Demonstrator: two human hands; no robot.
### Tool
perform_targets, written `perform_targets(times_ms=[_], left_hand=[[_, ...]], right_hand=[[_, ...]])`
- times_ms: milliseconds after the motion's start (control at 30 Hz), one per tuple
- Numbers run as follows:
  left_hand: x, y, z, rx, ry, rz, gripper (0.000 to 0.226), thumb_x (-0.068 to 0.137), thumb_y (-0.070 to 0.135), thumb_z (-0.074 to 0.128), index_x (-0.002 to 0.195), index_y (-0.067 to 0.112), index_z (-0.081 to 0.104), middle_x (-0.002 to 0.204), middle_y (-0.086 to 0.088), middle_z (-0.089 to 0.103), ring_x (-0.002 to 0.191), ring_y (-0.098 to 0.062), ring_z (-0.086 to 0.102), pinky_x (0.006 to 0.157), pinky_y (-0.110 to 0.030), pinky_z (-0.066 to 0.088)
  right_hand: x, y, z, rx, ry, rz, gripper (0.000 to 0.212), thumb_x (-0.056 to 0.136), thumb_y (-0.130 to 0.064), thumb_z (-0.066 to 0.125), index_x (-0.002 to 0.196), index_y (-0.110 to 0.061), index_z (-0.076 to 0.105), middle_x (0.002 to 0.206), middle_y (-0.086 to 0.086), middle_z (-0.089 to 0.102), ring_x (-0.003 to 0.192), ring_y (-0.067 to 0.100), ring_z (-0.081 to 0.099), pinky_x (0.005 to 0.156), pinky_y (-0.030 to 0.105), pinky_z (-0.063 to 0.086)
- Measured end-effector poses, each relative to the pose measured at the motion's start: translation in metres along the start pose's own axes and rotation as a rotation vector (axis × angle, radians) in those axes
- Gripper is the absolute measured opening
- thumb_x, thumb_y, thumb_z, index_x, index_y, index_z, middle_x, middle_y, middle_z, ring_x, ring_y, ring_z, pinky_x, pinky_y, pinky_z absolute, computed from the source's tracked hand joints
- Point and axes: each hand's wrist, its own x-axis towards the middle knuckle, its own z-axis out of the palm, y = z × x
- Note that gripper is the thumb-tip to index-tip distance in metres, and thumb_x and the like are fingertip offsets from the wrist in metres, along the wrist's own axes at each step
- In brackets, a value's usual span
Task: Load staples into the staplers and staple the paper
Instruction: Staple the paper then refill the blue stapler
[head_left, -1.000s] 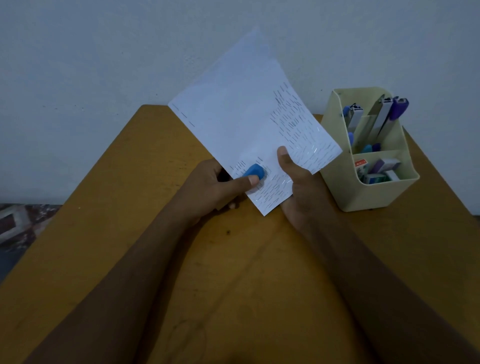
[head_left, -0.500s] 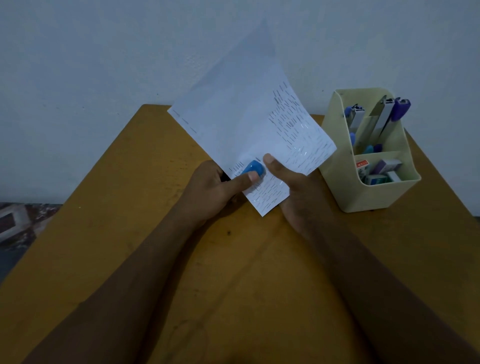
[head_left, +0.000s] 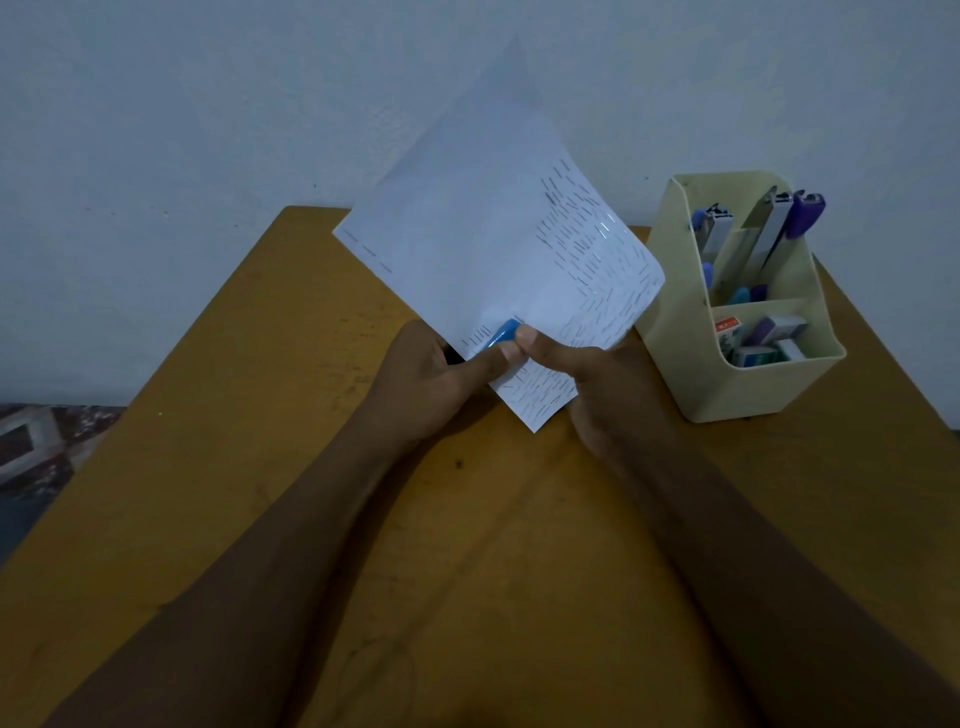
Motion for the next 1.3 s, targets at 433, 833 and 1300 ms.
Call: perform_targets(times_ms=[433,833,1300], left_hand=[[0.001,0.004,-0.013,-0.048,-0.186,-0.183,0.029,0.072,0.043,0.077,0.093,0.023,0.07,0.091,0.007,0.074,0.075,-0.023,0.068,0.059,-0.023,0.048],[0.001,0.006,-0.007,-0.071,-0.045,-0.184,0.031,0.074,0.051,0.069,0.066,0.021,0.064,0.077,-0.005,0.071,0.061,-0.022,0.064,0.046,-0.015,0.039],[0.001,0.004,-0.003,-0.075,-0.025,-0.093,0.024,0.086,0.033,0.066,0.064,0.025,0.059,0.054,0.013,0.062,0.042,-0.007,0.05,0.042,-0.013,0.033]], right_hand=[[0.008,0.007,-0.005,0.213,0.032,0.048,0.057,0.077,-0.028,0.067,0.129,-0.026,0.044,0.125,0.008,0.059,0.109,0.028,0.063,0.091,0.054,0.05],[0.01,0.009,-0.004,0.153,0.031,0.046,0.06,0.075,-0.028,0.071,0.129,-0.026,0.045,0.124,0.009,0.058,0.11,0.029,0.062,0.091,0.055,0.05],[0.005,0.005,0.0,0.206,-0.075,-0.01,0.048,0.073,-0.009,0.073,0.114,-0.026,0.056,0.117,0.014,0.061,0.108,0.031,0.062,0.088,0.052,0.052]])
